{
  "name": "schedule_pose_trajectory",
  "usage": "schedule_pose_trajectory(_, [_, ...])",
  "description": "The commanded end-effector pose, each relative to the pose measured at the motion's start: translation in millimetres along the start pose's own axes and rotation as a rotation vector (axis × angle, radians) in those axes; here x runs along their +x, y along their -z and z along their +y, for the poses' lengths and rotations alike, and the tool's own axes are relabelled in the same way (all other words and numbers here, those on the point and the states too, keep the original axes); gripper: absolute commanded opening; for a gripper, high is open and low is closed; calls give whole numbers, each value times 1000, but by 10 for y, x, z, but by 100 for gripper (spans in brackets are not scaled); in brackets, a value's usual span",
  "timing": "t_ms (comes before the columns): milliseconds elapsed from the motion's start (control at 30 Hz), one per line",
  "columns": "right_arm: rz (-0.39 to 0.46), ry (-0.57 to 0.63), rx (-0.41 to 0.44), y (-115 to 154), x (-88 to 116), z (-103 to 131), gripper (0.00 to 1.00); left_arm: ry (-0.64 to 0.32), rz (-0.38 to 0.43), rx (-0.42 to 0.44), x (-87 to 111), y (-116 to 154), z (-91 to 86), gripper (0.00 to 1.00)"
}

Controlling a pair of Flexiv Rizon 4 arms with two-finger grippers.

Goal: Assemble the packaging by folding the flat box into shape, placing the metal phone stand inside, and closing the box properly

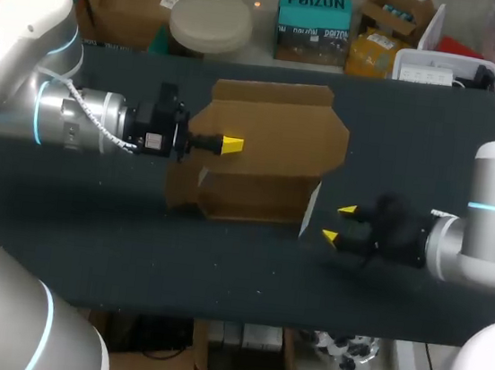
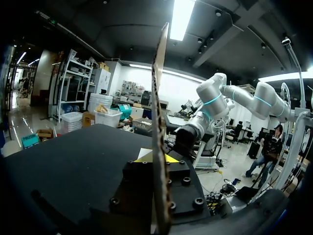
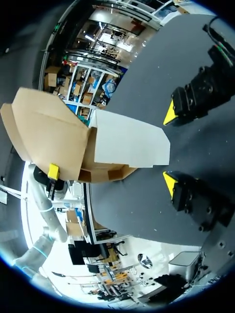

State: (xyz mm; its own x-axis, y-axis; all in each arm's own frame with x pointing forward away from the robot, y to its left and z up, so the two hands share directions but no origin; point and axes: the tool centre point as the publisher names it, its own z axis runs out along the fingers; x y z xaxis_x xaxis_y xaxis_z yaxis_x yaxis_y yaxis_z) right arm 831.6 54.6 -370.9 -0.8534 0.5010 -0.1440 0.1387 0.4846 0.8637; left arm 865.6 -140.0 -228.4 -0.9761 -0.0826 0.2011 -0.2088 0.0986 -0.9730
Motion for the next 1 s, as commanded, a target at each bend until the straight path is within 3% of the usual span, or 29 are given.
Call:
schedule_pose_trajectory(33, [108, 8, -12, 125, -114, -1, 75, 1, -1, -3, -10, -14, 22, 0])
schedule_pose_trajectory(400, [244, 52, -46, 124, -199, 31, 76, 1, -1, -3, -10, -14, 22, 0])
schedule_pose_trajectory(767, [289, 138, -39, 135, -202, 65, 80, 1, -1, -3, -10, -14, 22, 0])
schedule_pose_trajectory(1000, [298, 136, -22, 299, -202, 7, 81, 1, -1, -3, -10, -14, 22, 0])
